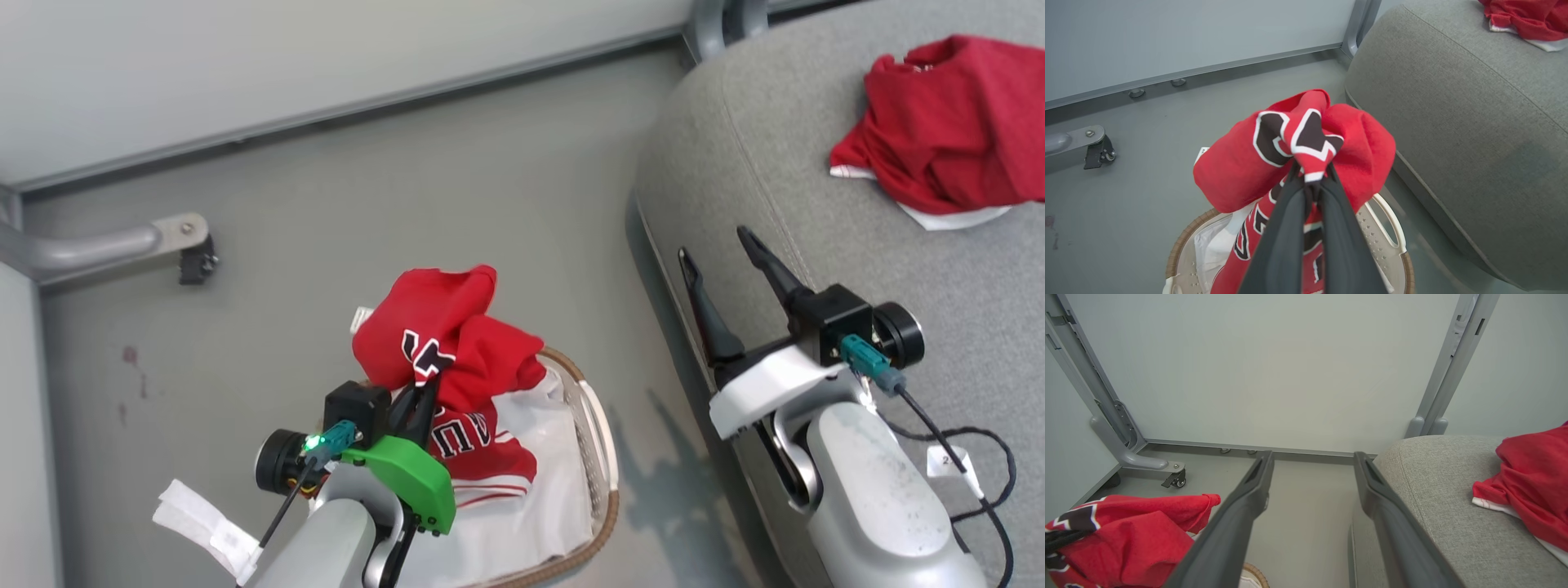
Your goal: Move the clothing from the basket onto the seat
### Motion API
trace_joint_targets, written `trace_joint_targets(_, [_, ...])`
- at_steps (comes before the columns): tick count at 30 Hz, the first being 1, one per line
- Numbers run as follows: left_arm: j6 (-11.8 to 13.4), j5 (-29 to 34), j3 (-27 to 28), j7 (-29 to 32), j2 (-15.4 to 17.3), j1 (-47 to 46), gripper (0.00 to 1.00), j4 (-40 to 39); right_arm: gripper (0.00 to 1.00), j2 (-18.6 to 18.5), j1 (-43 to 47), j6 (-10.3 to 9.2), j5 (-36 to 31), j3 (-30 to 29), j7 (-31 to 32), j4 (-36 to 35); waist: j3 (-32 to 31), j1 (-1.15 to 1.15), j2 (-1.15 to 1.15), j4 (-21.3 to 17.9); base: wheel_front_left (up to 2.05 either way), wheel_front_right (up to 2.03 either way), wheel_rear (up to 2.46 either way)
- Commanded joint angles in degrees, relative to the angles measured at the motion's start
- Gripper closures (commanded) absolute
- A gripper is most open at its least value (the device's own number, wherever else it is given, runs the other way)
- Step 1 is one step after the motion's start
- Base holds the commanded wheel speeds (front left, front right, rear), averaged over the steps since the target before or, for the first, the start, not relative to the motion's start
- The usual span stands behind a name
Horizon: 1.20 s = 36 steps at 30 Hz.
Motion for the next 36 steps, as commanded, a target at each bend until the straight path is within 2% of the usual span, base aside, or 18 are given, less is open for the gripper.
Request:
trace_joint_targets(1, [-0.36, 1.24, 1.18, -0.19, -0.46, 1.33, 1.00, -1.49, 0.00, -0.32, 1.61, -0.08, -0.01, -0.15, -0.13, 0.36, -4.93, 0.00, 0.00, 3.16, 0.00, 0.00, 0.00])
trace_joint_targets(13, [-1.83, 5.60, 10.50, -0.20, -2.19, 3.82, 1.00, -13.32, 0.00, -1.34, 7.41, -0.08, 1.36, 0.73, -0.13, 2.03, -11.93, 0.00, 0.00, 4.58, 0.00, 0.00, 0.00])
trace_joint_targets(19, [-2.35, 6.36, 12.33, -0.20, -2.55, 2.01, 1.00, -17.90, 0.00, -1.33, 10.04, -0.08, 1.78, 1.39, -0.13, 2.56, -13.79, 0.00, 0.00, 4.88, 0.00, 0.00, 0.00])
trace_joint_targets(25, [-2.74, 6.51, 12.28, -0.20, -2.73, 1.08, 1.00, -18.88, 0.00, -1.37, 12.04, -0.08, 2.24, 3.45, -0.13, 3.54, -14.49, 0.00, 0.00, 5.33, 0.00, 0.00, 0.00])
trace_joint_targets(29, [-2.82, 6.19, 11.99, -0.20, -2.80, 1.16, 1.00, -19.43, 0.00, -1.58, 12.31, -0.08, 2.64, 7.52, -0.13, 4.29, -14.47, 0.00, 0.00, 5.76, 0.00, 0.00, 0.00])
trace_joint_targets(36, [-2.48, 4.16, 9.20, -0.20, -2.77, 1.15, 1.00, -20.55, 0.00, -1.89, 8.53, -0.08, 6.32, 21.33, -0.13, 5.83, -14.07, 0.00, 0.00, 7.43, 0.00, 0.00, 0.00])
